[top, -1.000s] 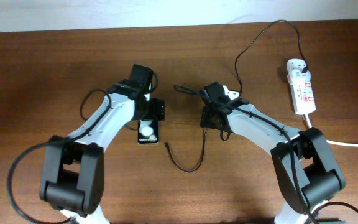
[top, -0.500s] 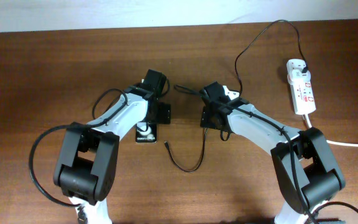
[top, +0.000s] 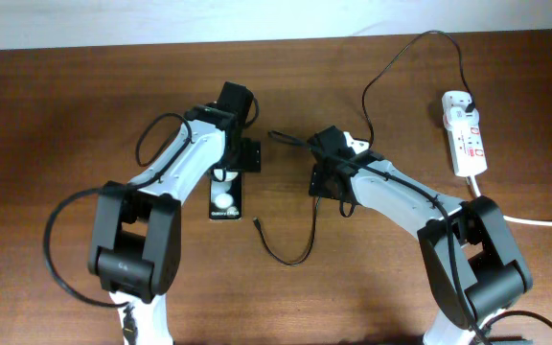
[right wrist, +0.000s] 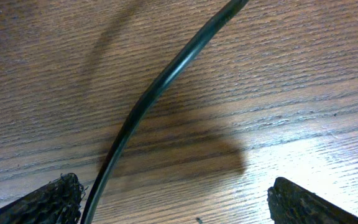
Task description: Plug charger to phone and switch on socket
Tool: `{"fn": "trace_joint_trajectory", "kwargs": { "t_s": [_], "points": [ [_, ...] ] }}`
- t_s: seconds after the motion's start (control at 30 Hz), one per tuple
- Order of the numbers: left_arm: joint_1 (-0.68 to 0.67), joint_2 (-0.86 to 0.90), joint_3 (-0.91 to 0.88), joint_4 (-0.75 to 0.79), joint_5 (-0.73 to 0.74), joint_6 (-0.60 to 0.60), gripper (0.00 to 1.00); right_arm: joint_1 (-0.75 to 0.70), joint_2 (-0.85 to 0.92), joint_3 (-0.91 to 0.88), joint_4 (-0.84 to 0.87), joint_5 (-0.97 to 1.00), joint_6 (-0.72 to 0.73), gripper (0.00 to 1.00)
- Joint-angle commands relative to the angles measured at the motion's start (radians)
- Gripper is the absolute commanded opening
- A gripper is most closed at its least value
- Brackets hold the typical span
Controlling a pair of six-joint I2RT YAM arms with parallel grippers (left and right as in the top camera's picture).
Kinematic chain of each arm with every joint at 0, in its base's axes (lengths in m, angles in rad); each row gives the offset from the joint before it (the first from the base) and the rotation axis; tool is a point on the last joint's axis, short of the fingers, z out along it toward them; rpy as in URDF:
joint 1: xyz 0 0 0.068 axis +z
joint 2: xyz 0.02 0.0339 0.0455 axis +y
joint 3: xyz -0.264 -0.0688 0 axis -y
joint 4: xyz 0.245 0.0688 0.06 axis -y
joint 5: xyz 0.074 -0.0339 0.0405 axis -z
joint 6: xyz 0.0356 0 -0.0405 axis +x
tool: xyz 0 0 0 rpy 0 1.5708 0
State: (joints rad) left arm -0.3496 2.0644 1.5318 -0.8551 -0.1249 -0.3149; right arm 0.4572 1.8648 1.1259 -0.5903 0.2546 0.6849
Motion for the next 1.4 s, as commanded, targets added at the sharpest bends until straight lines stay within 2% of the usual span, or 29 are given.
{"fn": "trace_joint_trajectory", "kwargs": {
  "t_s": [0.0,0.23,0.33,0.57,0.73,0.83,0.97,1.13,1.23,1.27,1.37],
  "points": [
    [0.009,0.069,0.007,-0.023,-0.014,-0.006,0.99,0.001,0.006,-0.006,0.0,0.023,0.011,0.99],
    [0.009,0.132,0.003,-0.132,0.015,0.005,0.99,0.001,0.006,-0.006,0.001,0.018,0.011,0.99],
    [0.01,0.132,0.003,-0.126,0.137,0.063,0.99,0.001,0.006,-0.006,0.0,0.011,0.011,0.99],
    [0.035,0.132,0.0,-0.1,0.171,0.062,0.99,0.001,0.006,-0.006,0.0,-0.026,0.003,0.99],
    [0.101,0.132,-0.034,-0.066,0.176,0.051,1.0,0.001,0.006,-0.006,0.004,-0.038,0.004,0.99],
    [0.091,0.132,-0.063,-0.019,0.214,0.051,0.91,0.001,0.005,-0.006,0.002,-0.037,-0.016,0.99],
    [0.086,0.132,-0.063,-0.009,0.216,0.051,0.88,0.001,-0.074,0.043,-0.077,-0.056,-0.117,0.99],
    [0.071,0.132,-0.063,-0.06,0.215,0.027,0.88,0.0,-0.194,0.071,-0.125,-0.24,-0.188,0.99],
    [0.066,0.132,-0.063,-0.063,0.215,0.027,0.84,0.0,-0.196,0.071,-0.15,-0.25,-0.188,0.99],
    [0.064,0.132,-0.063,-0.063,0.215,0.027,0.78,0.001,-0.196,0.071,-0.163,-0.275,-0.188,0.99],
    [0.052,0.132,-0.064,-0.071,0.198,0.023,0.79,0.001,-0.192,0.071,-0.158,-0.388,-0.248,0.99]
  ]
}}
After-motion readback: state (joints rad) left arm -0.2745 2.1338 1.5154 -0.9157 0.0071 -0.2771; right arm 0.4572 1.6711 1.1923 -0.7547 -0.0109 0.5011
